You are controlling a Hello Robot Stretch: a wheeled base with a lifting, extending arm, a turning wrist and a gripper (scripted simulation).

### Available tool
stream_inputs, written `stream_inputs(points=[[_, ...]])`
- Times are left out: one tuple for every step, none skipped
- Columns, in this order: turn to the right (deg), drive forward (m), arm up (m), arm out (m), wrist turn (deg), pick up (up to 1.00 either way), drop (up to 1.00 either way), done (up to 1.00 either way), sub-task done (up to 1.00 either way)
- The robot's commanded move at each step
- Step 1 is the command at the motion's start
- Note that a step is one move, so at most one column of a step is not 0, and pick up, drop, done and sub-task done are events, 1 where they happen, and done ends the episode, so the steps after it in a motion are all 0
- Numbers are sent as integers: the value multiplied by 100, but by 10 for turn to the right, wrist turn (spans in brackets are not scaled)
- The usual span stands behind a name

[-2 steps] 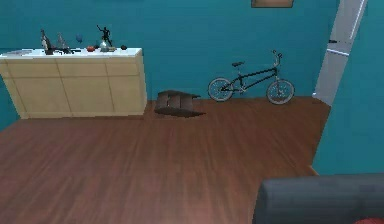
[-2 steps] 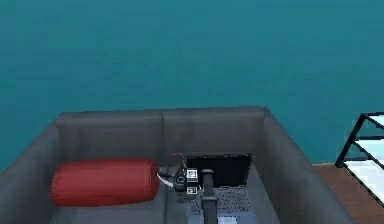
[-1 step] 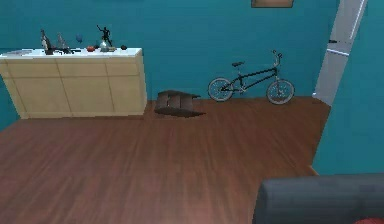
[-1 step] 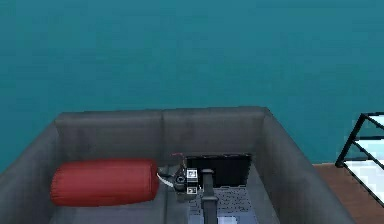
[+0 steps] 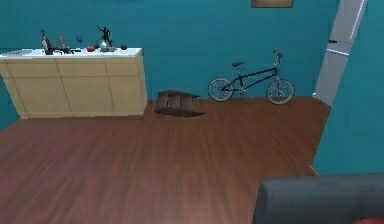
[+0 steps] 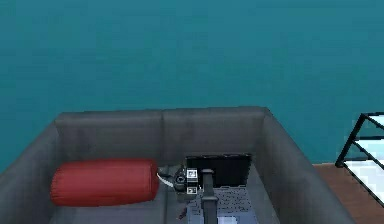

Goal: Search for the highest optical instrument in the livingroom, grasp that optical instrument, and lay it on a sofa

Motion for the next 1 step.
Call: stream_inputs(points=[[0,0,10,0,0,0,0,0,0]])
